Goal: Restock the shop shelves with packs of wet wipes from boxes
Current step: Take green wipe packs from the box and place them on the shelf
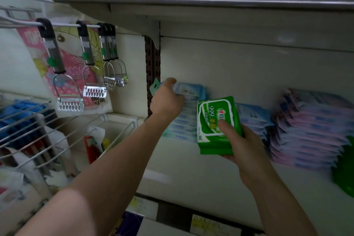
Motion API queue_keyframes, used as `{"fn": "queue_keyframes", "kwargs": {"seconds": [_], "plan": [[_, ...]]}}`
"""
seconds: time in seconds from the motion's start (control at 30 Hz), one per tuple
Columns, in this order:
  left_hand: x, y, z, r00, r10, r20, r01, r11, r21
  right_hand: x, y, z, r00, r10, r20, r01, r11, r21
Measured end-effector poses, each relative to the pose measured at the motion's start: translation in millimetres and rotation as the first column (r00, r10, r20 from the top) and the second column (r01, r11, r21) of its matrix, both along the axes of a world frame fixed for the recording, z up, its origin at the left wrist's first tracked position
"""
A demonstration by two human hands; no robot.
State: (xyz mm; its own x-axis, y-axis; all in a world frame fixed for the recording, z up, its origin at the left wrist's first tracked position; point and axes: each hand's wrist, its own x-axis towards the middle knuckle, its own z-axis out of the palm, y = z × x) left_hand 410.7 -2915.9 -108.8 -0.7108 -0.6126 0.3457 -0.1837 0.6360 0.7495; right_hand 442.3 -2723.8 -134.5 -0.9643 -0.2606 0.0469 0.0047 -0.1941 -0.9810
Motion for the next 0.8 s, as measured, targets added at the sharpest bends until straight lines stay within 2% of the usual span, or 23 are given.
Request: {"fn": "queue_keyframes", "kwargs": {"seconds": [0.1, 0.43, 0.57, 0.73, 0.8], "plan": [[-5.5, -1.2, 5.3, 0.996, 0.011, 0.091, -0.001, 0.994, -0.113, 1.6, -1.0, -0.7, 1.000, 0.000, 0.011, 0.000, 1.000, -0.009], [-11.8, 8.1, 10.5, 0.996, -0.031, 0.088, 0.053, 0.965, -0.257, 2.9, -4.3, -2.7, 0.999, 0.006, 0.039, -0.005, 1.000, -0.023], [-10.4, 6.3, 14.5, 0.990, -0.033, 0.140, 0.068, 0.964, -0.258, 3.3, -4.7, -4.2, 0.999, 0.000, 0.041, 0.000, 1.000, -0.006], [-2.3, 10.5, 11.7, 0.962, -0.103, 0.251, 0.188, 0.920, -0.343, 4.1, -2.8, -3.2, 0.999, -0.006, 0.045, 0.006, 1.000, 0.005], [0.0, 12.2, 12.2, 0.957, -0.140, 0.255, 0.213, 0.934, -0.287, 4.4, -2.0, -2.5, 0.999, -0.004, 0.040, 0.003, 1.000, 0.016]]}}
